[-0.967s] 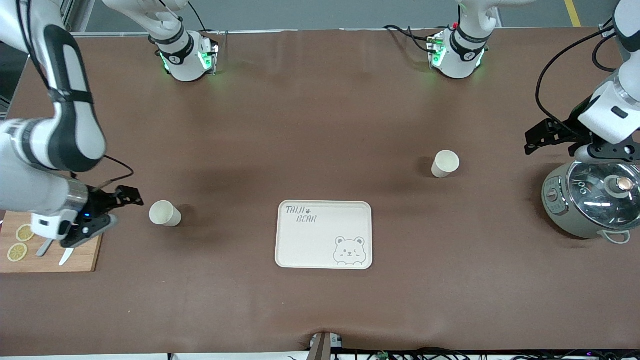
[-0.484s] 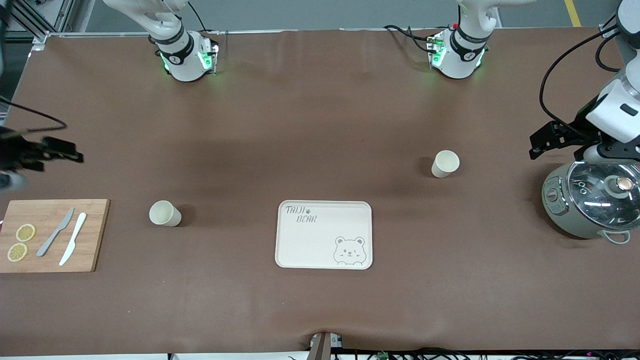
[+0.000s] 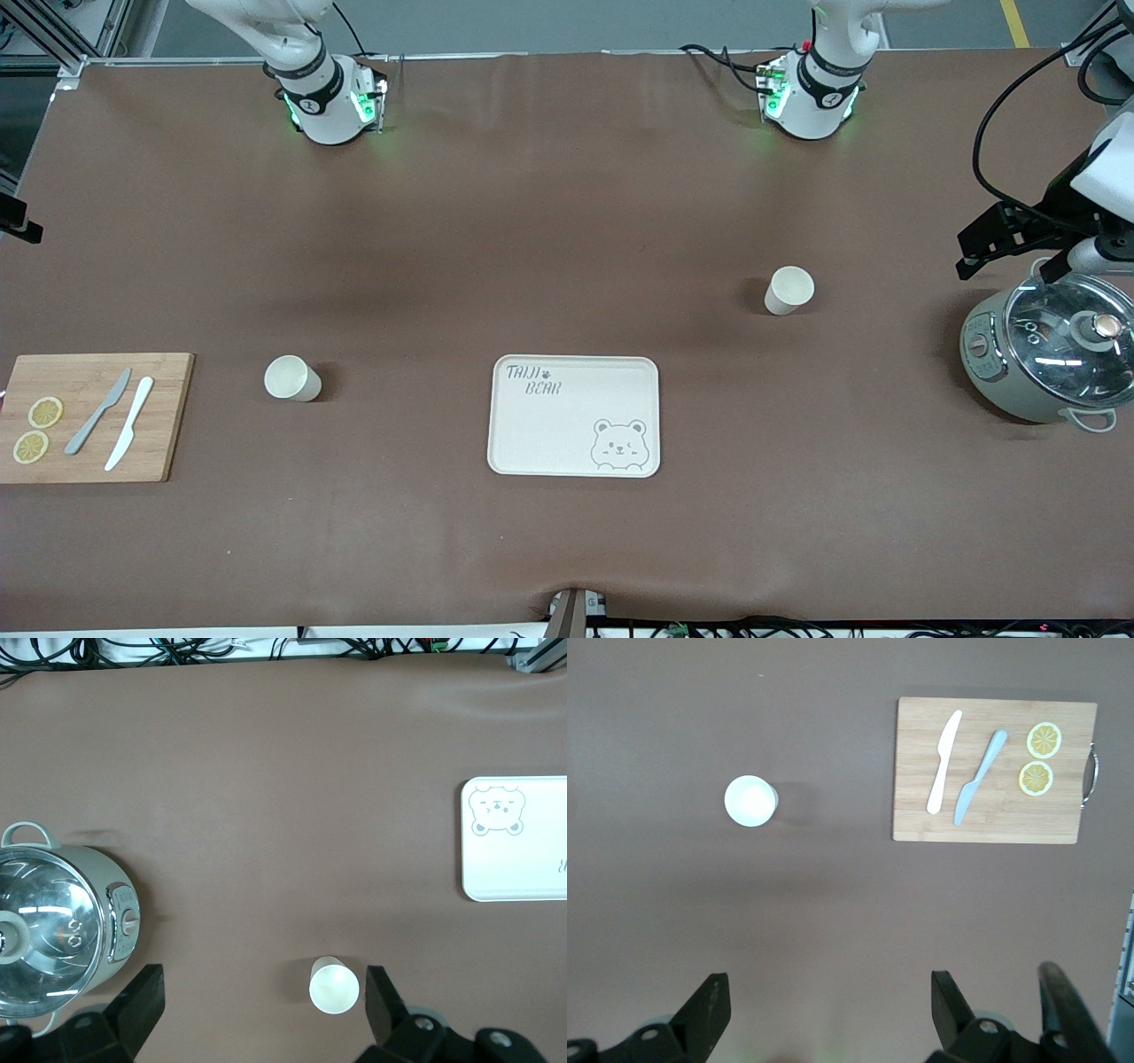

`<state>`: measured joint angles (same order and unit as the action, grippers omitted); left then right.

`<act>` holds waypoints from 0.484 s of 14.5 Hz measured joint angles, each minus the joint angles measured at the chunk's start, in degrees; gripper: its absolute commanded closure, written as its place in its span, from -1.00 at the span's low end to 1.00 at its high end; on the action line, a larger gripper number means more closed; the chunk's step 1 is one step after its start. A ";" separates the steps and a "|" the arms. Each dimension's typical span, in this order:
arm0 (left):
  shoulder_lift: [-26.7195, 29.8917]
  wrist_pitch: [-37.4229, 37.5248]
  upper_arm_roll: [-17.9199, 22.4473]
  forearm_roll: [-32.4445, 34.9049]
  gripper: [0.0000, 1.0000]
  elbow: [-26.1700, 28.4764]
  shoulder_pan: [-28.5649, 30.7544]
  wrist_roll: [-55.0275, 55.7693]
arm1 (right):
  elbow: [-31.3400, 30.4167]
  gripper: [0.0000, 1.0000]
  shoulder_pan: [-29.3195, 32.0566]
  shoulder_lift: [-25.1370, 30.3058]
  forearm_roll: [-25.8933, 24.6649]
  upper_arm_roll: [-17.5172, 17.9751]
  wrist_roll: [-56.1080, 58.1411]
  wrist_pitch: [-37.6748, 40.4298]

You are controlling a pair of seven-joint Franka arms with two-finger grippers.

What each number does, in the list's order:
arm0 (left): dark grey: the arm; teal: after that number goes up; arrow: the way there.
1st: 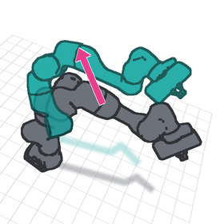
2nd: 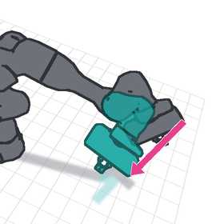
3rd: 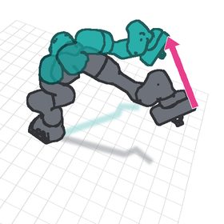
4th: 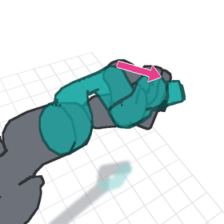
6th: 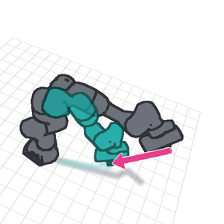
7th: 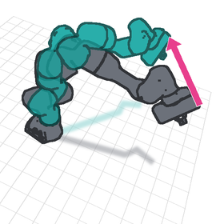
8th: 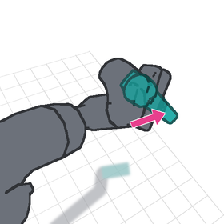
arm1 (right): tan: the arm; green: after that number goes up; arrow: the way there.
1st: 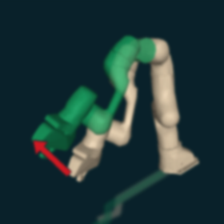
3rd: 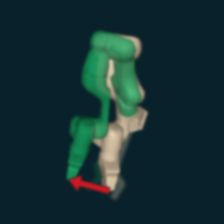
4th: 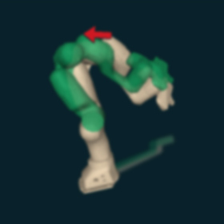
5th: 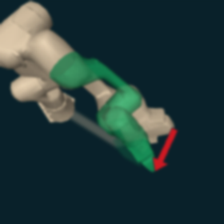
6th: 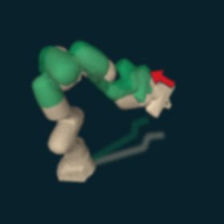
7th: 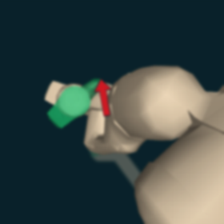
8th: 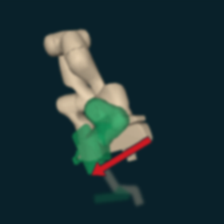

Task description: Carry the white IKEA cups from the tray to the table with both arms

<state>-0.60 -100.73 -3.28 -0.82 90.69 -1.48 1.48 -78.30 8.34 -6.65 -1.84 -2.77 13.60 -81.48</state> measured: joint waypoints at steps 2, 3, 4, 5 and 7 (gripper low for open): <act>0.00 1.04 -0.01 0.00 -1.00 -0.01 0.00 -0.02 | -0.75 -1.00 0.01 -0.25 0.52 0.07 -0.03 -0.69; 0.00 2.27 -0.02 0.00 -1.00 -0.01 0.00 -0.31 | -0.89 -1.00 0.01 -0.38 0.96 0.08 -0.09 -0.97; 0.00 3.68 -0.02 0.00 -1.00 -0.03 0.00 -0.93 | -0.90 -1.00 0.00 -0.49 1.35 0.13 -0.14 -1.03; 0.01 5.47 -0.02 0.00 -1.00 -0.06 0.00 -1.59 | -0.90 -1.00 -0.05 -0.53 1.63 0.21 -0.18 -1.02; 0.01 8.92 -0.02 0.00 -1.00 -0.12 0.00 -2.23 | -0.94 -1.00 -0.09 -0.61 1.77 0.41 -0.31 -1.02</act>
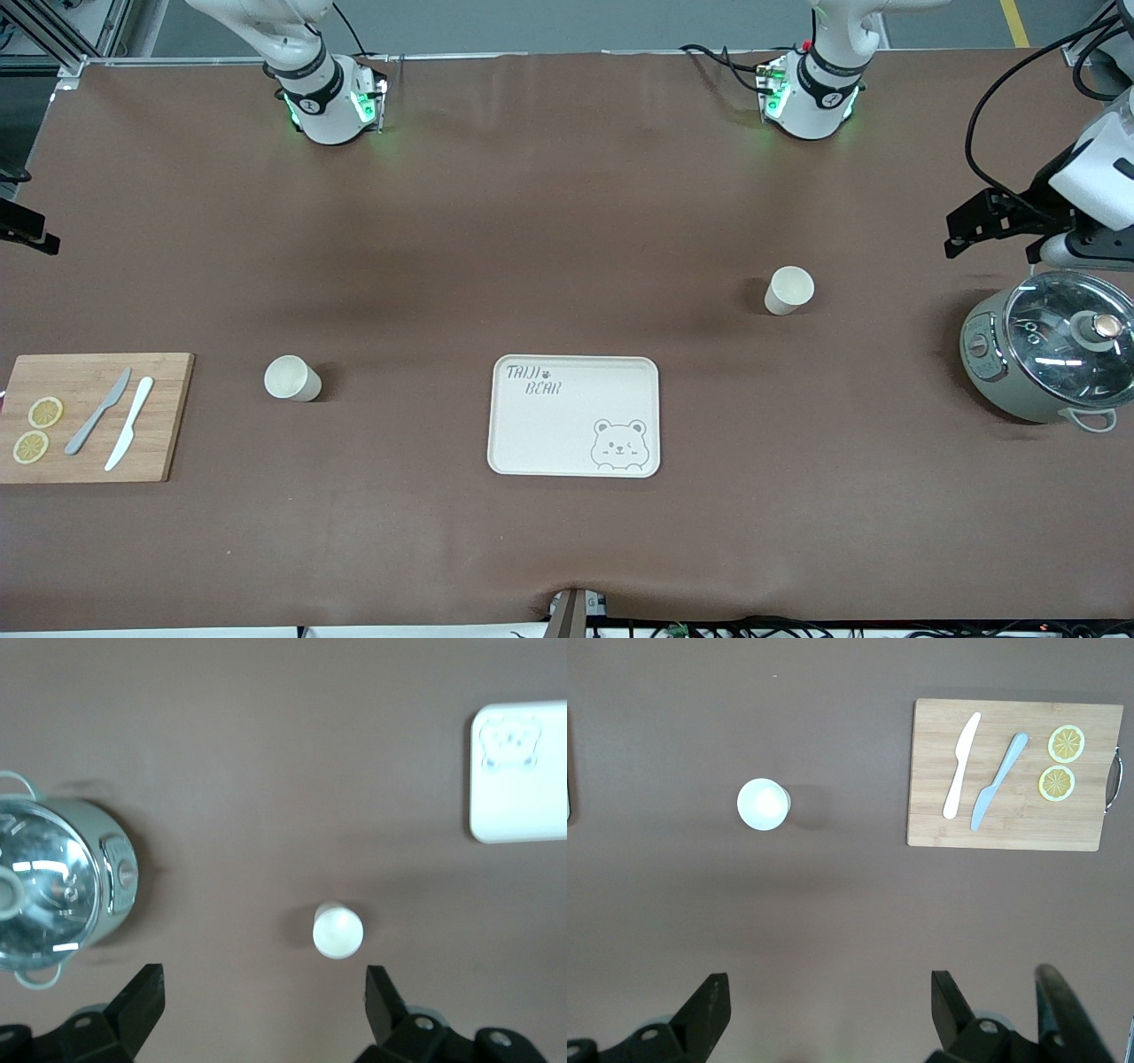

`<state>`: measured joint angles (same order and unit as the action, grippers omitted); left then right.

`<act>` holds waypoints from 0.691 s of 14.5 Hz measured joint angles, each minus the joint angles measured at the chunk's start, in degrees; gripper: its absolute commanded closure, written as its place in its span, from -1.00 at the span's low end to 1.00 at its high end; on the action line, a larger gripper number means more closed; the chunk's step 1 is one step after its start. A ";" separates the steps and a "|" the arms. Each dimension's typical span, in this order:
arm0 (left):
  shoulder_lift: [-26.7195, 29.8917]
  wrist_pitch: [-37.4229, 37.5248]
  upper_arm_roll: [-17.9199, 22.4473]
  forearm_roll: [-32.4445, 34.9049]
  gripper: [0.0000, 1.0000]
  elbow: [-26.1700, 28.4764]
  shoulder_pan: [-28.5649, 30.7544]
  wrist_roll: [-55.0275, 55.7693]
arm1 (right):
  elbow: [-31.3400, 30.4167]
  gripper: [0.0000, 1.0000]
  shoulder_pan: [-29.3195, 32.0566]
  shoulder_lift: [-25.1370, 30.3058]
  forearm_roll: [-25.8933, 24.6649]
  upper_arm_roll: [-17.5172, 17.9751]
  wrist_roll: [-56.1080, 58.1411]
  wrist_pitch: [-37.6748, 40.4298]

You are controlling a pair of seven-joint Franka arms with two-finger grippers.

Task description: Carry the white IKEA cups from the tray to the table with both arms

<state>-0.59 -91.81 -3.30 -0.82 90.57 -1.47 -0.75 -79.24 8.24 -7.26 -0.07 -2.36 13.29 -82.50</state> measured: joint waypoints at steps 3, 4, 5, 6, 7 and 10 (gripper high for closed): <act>0.00 1.95 0.00 0.00 -1.00 -0.05 0.00 -1.58 | -0.09 -1.00 0.00 -0.83 1.44 0.02 -0.13 0.03; 0.00 2.38 0.00 0.00 -1.00 -0.06 0.00 -2.33 | -0.09 -1.00 -0.01 -1.05 1.65 0.07 -0.13 0.03; 0.00 2.67 0.00 0.00 -1.00 -0.07 0.00 -2.73 | -0.09 -1.00 -0.02 -1.12 1.74 0.15 -0.13 0.03; 0.00 2.81 0.00 0.00 -1.00 -0.08 0.00 -2.85 | -0.09 -1.00 -0.03 -1.12 1.78 0.22 -0.13 0.03; 0.00 2.87 0.00 0.00 -1.00 -0.08 0.00 -2.89 | -0.09 -1.00 -0.03 -1.11 1.82 0.25 -0.13 0.03; 0.00 2.93 -0.01 0.00 -1.00 -0.10 0.00 -2.89 | -0.09 -1.00 -0.02 -1.12 1.86 0.25 -0.13 0.03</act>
